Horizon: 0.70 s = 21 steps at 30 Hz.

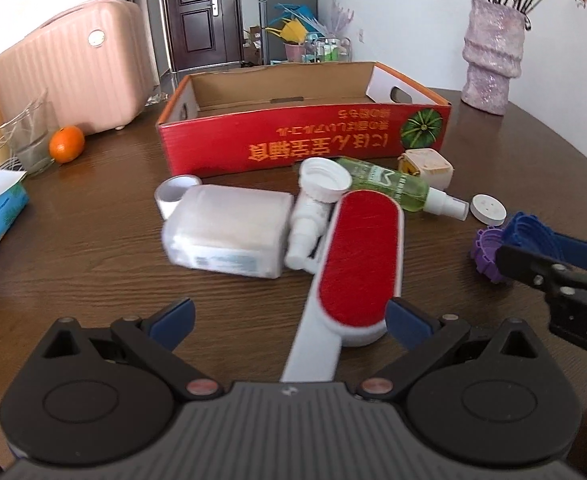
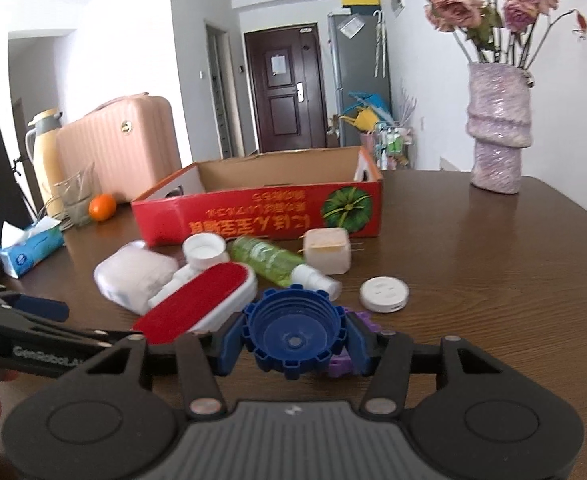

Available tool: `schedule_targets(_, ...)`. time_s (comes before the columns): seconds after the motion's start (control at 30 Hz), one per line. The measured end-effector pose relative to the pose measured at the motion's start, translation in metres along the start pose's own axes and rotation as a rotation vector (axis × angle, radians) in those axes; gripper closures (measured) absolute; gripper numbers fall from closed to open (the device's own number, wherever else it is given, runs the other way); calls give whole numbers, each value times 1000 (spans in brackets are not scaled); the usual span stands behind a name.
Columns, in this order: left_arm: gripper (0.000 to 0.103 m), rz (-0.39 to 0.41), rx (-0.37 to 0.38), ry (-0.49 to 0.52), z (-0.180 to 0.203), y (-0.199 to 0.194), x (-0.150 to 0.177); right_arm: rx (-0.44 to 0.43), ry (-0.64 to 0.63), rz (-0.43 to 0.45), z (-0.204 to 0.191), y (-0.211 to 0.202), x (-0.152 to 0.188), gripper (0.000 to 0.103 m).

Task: Organize rigid objects
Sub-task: 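Grasp the red lint brush with the left tool while the right tool holds the blue cap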

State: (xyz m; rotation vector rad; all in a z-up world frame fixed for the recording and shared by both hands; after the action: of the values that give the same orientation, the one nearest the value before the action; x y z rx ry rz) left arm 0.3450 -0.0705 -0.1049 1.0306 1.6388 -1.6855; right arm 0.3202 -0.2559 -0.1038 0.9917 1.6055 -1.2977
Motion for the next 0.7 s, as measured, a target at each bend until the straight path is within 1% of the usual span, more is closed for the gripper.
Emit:
schedule_targets(0.23,0,-20,-4,31,25,19,0,21,29,12,19,-6,0,51)
schedule_targets(0.43,0,-36,-4,34,35,31,4,9,27,4,17,-6,4,51)
schedule_targets(0.53,4,-46,0,23,35,35,6,7,20,-2,15,-5,5,51)
schedule_targets(0.6,11,-57,10,9,33,38,7,9,21,-4,16,-5,6,51)
schedule_targets(0.63,12,-58,17,0,32,38,7,11,21,-7,16,-4,6,51)
schedule_targets(0.7,18,-57,28,-13,31,38,6,15,18,-12,16,-3,8,51)
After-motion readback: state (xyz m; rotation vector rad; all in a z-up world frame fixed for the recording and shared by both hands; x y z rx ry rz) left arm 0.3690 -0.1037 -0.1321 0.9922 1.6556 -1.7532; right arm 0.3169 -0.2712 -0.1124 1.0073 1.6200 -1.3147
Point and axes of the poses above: each gripper's, at about its wrist camera, not at the fingertips, and y roughly the way its jaws point, z to its right, x to its underside, the point moved 6 cm from there along y, roughly the way its jaws point, and after that the axes turned 11 degrees about z, right-handed, at the moved point
